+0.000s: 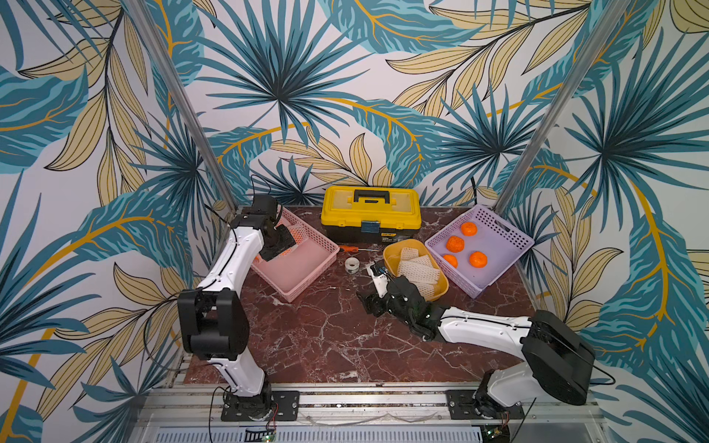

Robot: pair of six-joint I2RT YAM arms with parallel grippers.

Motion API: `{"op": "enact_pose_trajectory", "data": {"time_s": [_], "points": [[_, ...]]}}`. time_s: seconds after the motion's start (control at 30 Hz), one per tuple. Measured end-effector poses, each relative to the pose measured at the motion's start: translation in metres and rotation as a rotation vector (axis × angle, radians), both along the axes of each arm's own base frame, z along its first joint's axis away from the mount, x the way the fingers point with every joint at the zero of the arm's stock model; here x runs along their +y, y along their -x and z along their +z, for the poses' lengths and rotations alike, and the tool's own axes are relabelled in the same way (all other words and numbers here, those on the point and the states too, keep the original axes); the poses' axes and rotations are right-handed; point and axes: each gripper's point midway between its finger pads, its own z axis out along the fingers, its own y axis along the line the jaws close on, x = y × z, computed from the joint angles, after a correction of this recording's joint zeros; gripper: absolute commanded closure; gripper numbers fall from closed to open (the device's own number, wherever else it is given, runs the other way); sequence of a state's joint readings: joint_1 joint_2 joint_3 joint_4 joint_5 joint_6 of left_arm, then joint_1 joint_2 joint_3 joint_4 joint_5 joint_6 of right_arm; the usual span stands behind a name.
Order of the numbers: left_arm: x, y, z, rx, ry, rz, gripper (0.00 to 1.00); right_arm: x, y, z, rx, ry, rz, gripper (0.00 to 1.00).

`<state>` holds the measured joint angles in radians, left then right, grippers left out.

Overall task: Remove foam nets from oranges
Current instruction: Pick up the orange from the basket, then place the orange at the center of the board.

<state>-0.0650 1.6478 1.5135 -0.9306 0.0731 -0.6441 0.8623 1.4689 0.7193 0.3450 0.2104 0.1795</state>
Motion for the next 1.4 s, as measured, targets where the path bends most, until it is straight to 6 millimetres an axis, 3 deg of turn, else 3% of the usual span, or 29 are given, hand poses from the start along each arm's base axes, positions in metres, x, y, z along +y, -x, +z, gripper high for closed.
{"op": "enact_pose_trajectory", "data": {"time_s": [0.1,0.17,0.33,0.43,0.5,0.67,0.97,1.1,1.23,1.4], "points": [[-0.049,0.02,0.01,-0.021,0.027,-0.13,0.4,-0.014,-0.006,0.003,0.0,-0.02,-0.055,0.24],[-0.086,0.035,0.003,0.001,0.044,-0.23,0.38,-0.027,-0.012,0.005,0.004,-0.047,-0.096,0.24],[-0.164,0.081,-0.038,0.119,0.062,-0.458,0.37,-0.075,-0.027,0.014,0.021,-0.17,-0.232,0.24],[-0.193,0.102,-0.063,0.177,0.073,-0.546,0.36,-0.093,-0.027,0.02,0.023,-0.225,-0.274,0.24],[-0.205,0.114,-0.078,0.21,0.077,-0.587,0.36,-0.094,-0.025,0.028,0.02,-0.25,-0.274,0.24],[-0.224,0.136,-0.111,0.267,0.057,-0.65,0.35,-0.097,-0.016,0.039,0.023,-0.304,-0.27,0.24],[-0.232,0.149,-0.144,0.302,-0.005,-0.657,0.13,-0.101,0.0,0.007,0.137,-0.27,-0.269,0.21],[-0.233,0.146,-0.146,0.293,-0.007,-0.655,0.01,-0.094,0.005,0.004,0.167,-0.279,-0.226,0.21],[-0.233,0.146,-0.143,0.287,-0.004,-0.652,0.0,-0.089,0.011,0.0,0.201,-0.28,-0.192,0.2],[-0.231,0.144,-0.122,0.25,0.031,-0.649,0.0,-0.085,0.019,-0.008,0.242,-0.278,-0.154,0.19]]}}
